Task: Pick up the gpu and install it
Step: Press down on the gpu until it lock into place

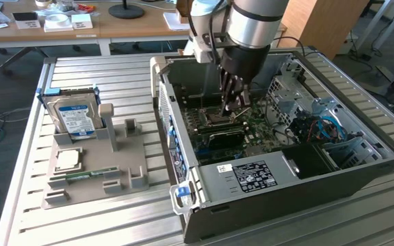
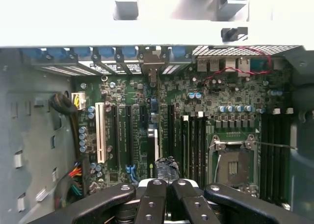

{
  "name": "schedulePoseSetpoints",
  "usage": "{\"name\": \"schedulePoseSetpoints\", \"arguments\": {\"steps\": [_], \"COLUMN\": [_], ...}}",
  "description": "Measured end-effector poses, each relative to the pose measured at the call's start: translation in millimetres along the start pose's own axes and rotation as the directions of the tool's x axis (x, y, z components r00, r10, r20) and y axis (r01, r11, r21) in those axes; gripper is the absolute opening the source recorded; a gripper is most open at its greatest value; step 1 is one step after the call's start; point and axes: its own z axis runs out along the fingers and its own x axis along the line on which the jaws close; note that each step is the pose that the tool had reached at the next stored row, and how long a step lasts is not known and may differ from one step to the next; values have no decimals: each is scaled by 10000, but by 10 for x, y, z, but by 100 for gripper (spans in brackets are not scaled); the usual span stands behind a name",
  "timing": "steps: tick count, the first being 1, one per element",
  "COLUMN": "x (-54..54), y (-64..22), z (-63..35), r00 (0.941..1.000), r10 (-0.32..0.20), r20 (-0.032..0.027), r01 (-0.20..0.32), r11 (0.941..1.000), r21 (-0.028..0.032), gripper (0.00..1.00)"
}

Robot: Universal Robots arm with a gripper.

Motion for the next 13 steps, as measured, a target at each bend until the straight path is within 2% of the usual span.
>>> {"name": "schedulePoseSetpoints", "arguments": {"steps": [6, 13], "x": [-5, -5], "y": [0, 1], "z": [-120, -121], "r00": [10000, 10000], "r10": [23, 26], "r20": [-7, -6], "r01": [-23, -26], "r11": [10000, 10000], "r21": [1, 2], "gripper": [11, 11]}}
